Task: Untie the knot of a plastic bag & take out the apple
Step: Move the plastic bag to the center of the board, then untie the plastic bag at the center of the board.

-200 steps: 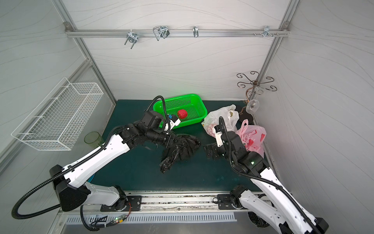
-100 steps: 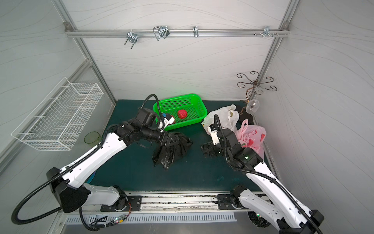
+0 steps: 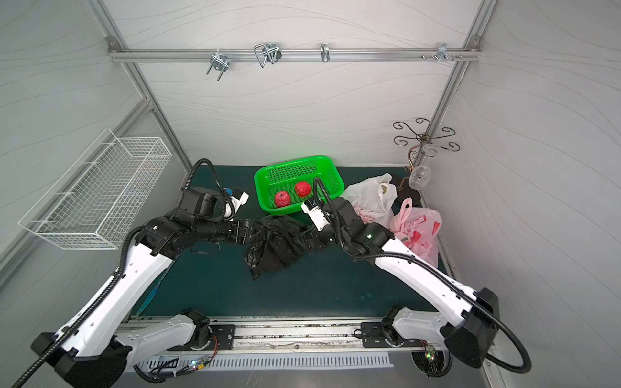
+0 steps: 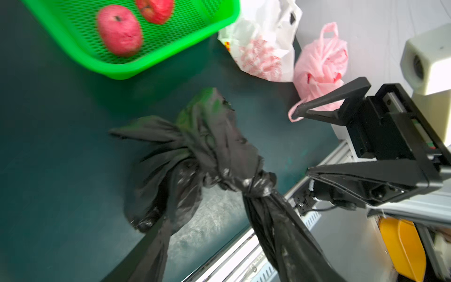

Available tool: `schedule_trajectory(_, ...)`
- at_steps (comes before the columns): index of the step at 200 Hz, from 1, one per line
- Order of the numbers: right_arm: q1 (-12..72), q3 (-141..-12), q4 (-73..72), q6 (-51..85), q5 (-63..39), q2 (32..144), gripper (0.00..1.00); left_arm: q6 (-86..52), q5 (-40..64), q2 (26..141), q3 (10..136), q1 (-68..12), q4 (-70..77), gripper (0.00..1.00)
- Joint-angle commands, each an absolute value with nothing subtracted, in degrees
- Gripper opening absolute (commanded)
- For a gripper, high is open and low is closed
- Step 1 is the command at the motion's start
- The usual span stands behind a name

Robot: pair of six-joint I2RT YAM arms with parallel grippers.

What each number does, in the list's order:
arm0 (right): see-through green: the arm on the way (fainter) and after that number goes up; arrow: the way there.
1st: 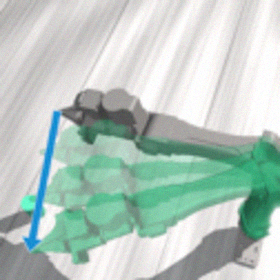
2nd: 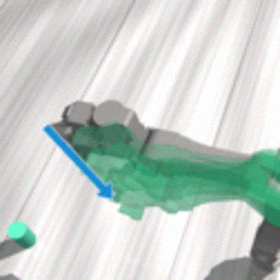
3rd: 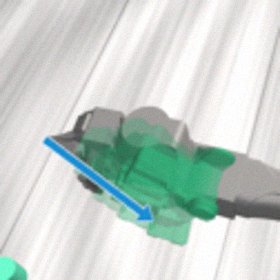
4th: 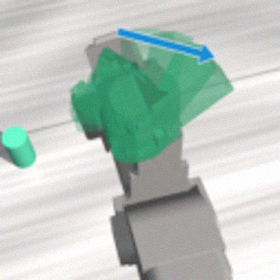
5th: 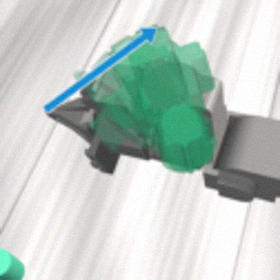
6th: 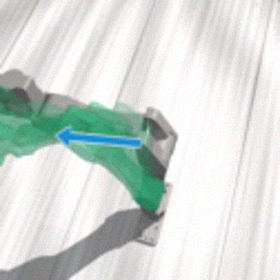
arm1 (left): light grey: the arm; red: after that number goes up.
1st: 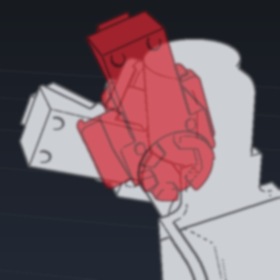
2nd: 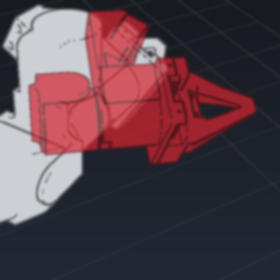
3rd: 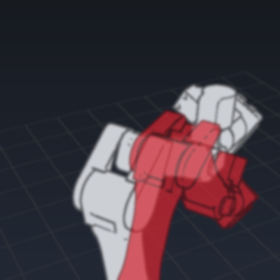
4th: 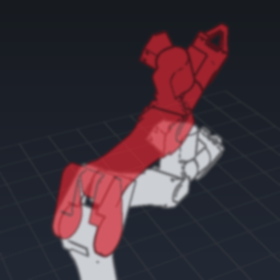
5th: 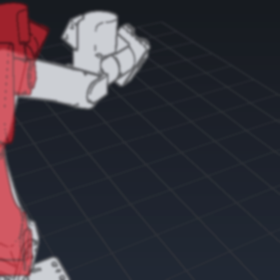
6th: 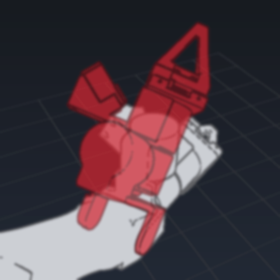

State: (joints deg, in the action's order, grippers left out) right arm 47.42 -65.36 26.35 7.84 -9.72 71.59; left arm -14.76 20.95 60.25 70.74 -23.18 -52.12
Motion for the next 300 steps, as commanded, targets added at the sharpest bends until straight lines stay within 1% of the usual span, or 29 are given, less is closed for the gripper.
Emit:
schedule_trajectory(1,47.61,-69.08,22.15,3.51,-12.75,75.94,0.81,-14.38,18.49,57.60,69.74,-21.63,-51.99,0.68)
schedule_trajectory(30,48.03,-73.68,21.98,0.77,-16.06,82.01,0.79,-14.14,15.01,53.92,67.28,-21.36,-52.33,0.64)
schedule_trajectory(55,48.51,-76.70,21.20,-0.71,-17.43,85.97,0.79,-14.35,14.25,50.04,65.87,-20.87,-50.93,0.64)
schedule_trajectory(80,49.05,-80.71,21.33,-1.76,-18.78,90.86,0.80,-14.10,15.68,50.00,66.12,-20.39,-51.51,0.64)
schedule_trajectory(86,49.09,-81.95,21.86,-1.91,-19.37,92.15,0.79,-14.17,16.19,50.23,66.09,-20.39,-51.50,0.64)
schedule_trajectory(97,49.22,-83.81,22.89,-1.78,-19.94,94.23,0.74,-14.19,16.31,50.47,66.09,-20.39,-51.48,0.64)
schedule_trajectory(104,49.14,-84.20,22.96,-1.47,-20.21,94.99,0.69,-13.94,15.82,50.45,66.07,-20.31,-51.57,0.64)
schedule_trajectory(108,49.15,-84.28,22.72,-1.20,-20.65,95.28,0.61,-13.61,15.34,50.49,65.97,-20.26,-51.67,0.64)
schedule_trajectory(112,49.18,-84.15,22.56,-1.11,-20.86,95.32,0.58,-13.34,14.92,50.46,65.92,-20.14,-51.85,0.65)
schedule_trajectory(119,49.17,-83.73,21.97,-0.48,-21.26,95.44,0.48,-12.91,14.31,50.63,65.70,-19.77,-52.03,0.65)
schedule_trajectory(132,49.09,-82.71,20.92,0.12,-21.85,95.11,0.39,-12.42,14.88,51.04,65.09,-18.32,-52.24,0.65)
schedule_trajectory(146,48.98,-81.77,20.56,0.40,-22.60,94.66,0.23,-12.24,16.30,51.33,63.84,-16.44,-51.91,0.65)
schedule_trajectory(162,48.83,-80.74,20.75,0.61,-22.47,93.57,0.07,-12.22,18.28,51.31,61.97,-13.97,-50.81,0.65)
schedule_trajectory(173,48.62,-79.29,20.53,0.95,-22.13,92.09,0.00,-12.23,20.25,51.69,60.63,-12.40,-49.70,0.65)
schedule_trajectory(191,48.11,-76.11,19.99,1.95,-20.64,88.49,0.00,-11.27,24.46,53.67,59.17,-11.78,-48.08,0.64)
schedule_trajectory(211,47.92,-71.65,20.31,2.74,-19.17,82.99,0.00,-9.47,31.37,55.48,58.45,-11.78,-45.67,0.58)
schedule_trajectory(229,47.66,-66.88,20.17,4.81,-18.12,77.64,0.00,-9.85,36.31,55.19,58.32,-11.91,-42.64,0.58)
schedule_trajectory(244,46.99,-63.61,19.41,7.04,-19.74,74.40,0.00,-10.11,38.73,53.71,57.26,-12.64,-38.49,0.58)
schedule_trajectory(254,46.53,-62.61,19.27,8.07,-21.54,73.49,0.00,-9.67,38.76,53.12,56.80,-13.85,-36.52,0.56)
schedule_trajectory(265,46.33,-62.57,20.12,8.29,-23.43,73.29,0.00,-8.55,37.83,53.13,56.86,-15.77,-35.46,0.49)
schedule_trajectory(273,46.25,-62.61,20.78,8.26,-25.06,73.31,0.00,-6.60,35.98,53.41,57.47,-18.11,-35.42,0.46)
schedule_trajectory(278,46.29,-62.77,21.21,8.14,-26.40,73.43,0.00,-4.70,34.65,53.69,57.98,-19.90,-35.68,0.48)
schedule_trajectory(287,46.14,-62.88,22.07,8.06,-28.55,73.52,0.00,-1.27,31.21,53.92,58.48,-23.60,-35.59,0.54)
schedule_trajectory(300,46.15,-62.93,22.98,8.16,-30.94,73.44,0.00,3.22,25.85,54.76,58.88,-28.07,-35.09,0.57)
